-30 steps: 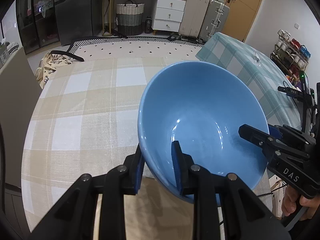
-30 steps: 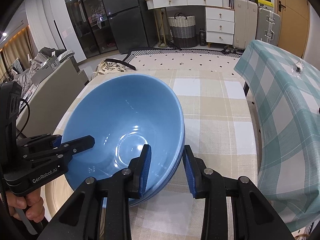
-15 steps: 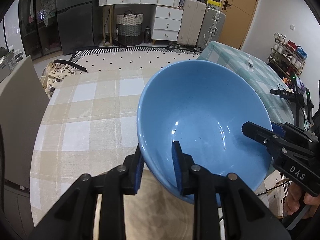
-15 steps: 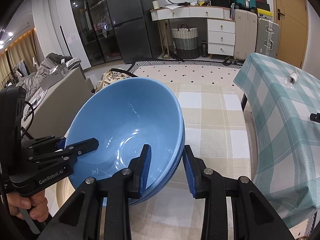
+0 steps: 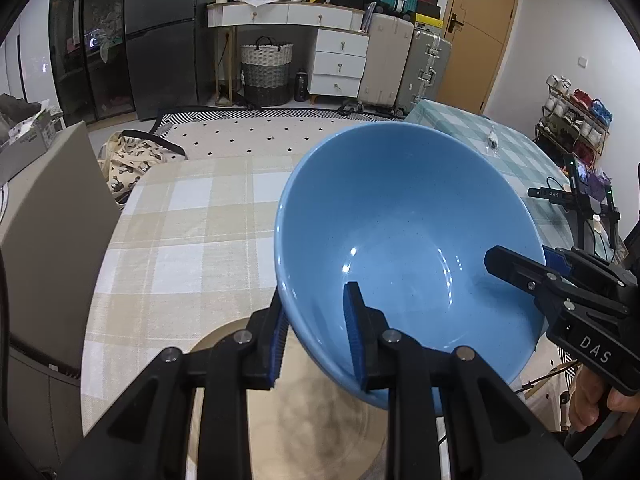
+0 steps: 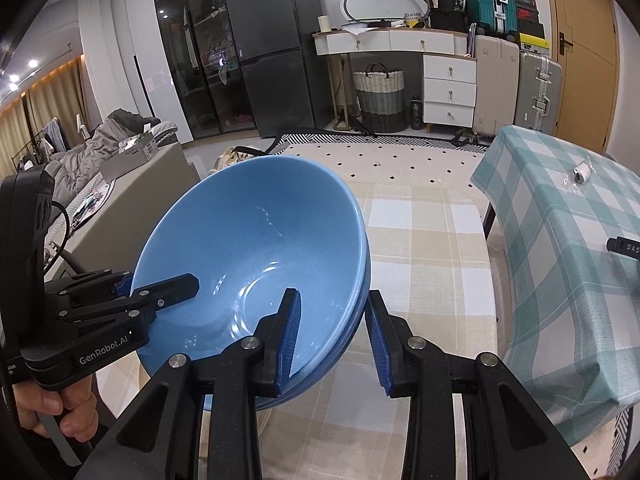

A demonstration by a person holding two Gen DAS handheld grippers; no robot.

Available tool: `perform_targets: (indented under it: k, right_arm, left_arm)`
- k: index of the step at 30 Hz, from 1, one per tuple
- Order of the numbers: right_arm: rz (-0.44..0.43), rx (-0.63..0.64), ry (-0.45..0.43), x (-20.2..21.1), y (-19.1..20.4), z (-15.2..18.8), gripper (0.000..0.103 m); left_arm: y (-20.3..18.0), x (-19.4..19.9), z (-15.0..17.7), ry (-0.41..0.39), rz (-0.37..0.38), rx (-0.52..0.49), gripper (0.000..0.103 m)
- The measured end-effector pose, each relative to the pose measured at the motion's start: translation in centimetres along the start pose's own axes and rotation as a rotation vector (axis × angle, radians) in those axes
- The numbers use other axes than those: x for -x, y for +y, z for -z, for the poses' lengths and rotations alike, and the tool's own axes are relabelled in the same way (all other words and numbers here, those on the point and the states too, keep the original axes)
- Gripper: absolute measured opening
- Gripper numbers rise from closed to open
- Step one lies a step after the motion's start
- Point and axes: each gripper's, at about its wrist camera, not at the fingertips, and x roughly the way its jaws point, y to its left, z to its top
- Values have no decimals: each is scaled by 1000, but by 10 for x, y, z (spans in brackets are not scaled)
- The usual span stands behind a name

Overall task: Organize plates and bowls
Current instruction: 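Lift the stacked blue bowls with both grippers and carry them over the cream plates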

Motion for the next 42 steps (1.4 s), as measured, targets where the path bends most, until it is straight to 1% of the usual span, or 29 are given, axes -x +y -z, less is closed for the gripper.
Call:
perform_targets:
  k: [11, 21, 30, 42]
  right_arm:
    - [-30, 48, -26, 29, 38, -1, 33]
    - [-52, 85, -25, 35, 69, -2, 33]
    - [-66, 112, 2, 21, 87, -1, 34]
    - [-67, 142, 71, -14, 105, 11, 34]
  left_arm:
    - [15, 39, 10, -25, -38, 17, 25]
    - [33, 59, 19, -33, -74, 32, 25]
    - [50, 59, 28, -14, -101, 44, 25]
    - [67, 40, 43, 40, -133, 64, 25]
